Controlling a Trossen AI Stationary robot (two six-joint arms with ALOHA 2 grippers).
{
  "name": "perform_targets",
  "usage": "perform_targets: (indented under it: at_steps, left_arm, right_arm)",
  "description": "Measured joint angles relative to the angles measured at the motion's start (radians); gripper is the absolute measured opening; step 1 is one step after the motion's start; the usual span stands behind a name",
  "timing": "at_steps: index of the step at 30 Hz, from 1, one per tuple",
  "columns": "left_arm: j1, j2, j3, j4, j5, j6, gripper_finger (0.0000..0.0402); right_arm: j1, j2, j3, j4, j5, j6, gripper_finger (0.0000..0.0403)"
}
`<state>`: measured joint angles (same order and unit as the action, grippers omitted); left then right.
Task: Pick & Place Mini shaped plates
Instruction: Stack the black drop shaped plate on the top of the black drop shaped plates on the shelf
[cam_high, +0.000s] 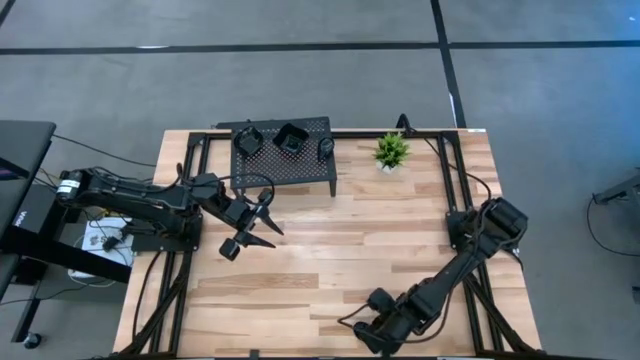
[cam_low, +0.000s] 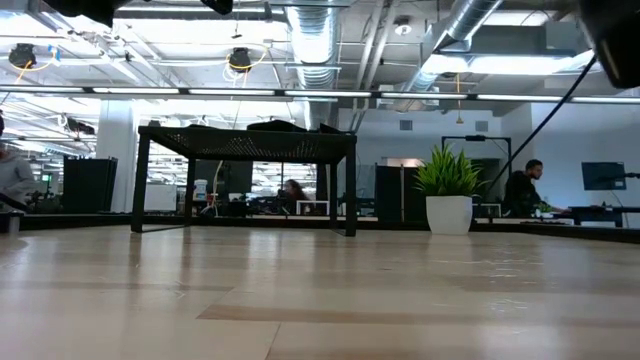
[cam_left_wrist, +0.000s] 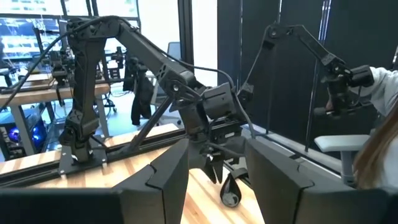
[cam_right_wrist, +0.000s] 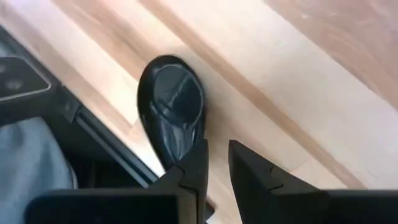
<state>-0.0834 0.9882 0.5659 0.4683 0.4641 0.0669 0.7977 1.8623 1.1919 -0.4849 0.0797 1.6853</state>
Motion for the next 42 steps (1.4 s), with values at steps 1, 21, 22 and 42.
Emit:
perform_targets:
  at_steps: [1, 21, 22, 42]
  left_arm:
    - [0.000, 0.000, 0.000, 0.000, 0.000, 0.000, 0.0159]
    - [0.000, 0.000, 0.000, 0.004, 0.000, -0.005, 0.0159]
    - [0.000, 0.000, 0.000, 0.004, 0.000, -0.005, 0.0159]
    - [0.000, 0.000, -0.007, 0.004, 0.000, -0.084, 0.0159]
  right_arm:
    - [-0.003, 0.005, 0.000, 0.012, -0.008, 0.000, 0.0058]
    - [-0.021, 0.024, 0.000, 0.058, -0.040, -0.002, 0.0058]
    - [-0.021, 0.024, 0.000, 0.055, -0.028, -0.001, 0.0058]
    - [-0.022, 0.024, -0.042, 0.112, -0.005, 0.018, 0.0058]
